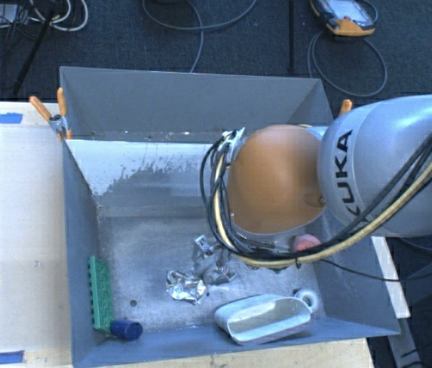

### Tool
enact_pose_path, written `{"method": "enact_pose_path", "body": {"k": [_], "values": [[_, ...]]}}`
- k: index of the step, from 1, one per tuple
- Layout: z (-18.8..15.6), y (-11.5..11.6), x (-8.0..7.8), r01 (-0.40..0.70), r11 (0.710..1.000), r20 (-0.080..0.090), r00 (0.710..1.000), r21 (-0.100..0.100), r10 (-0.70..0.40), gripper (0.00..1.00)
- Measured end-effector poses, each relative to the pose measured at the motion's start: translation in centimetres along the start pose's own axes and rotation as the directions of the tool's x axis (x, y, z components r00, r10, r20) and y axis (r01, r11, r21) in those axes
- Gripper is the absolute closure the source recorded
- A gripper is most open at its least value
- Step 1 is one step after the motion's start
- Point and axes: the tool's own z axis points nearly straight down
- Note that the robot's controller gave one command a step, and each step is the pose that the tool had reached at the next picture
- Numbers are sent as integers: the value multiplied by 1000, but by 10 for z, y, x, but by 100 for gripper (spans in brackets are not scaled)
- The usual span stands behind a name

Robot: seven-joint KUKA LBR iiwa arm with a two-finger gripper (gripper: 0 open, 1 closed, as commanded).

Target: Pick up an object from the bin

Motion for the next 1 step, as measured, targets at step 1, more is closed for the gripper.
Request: {"method": "enact_pose_path", "body": {"k": [1], "values": [[-78, -4, -14, 495, 869, -3, 869, -2, -495, 100]]}}
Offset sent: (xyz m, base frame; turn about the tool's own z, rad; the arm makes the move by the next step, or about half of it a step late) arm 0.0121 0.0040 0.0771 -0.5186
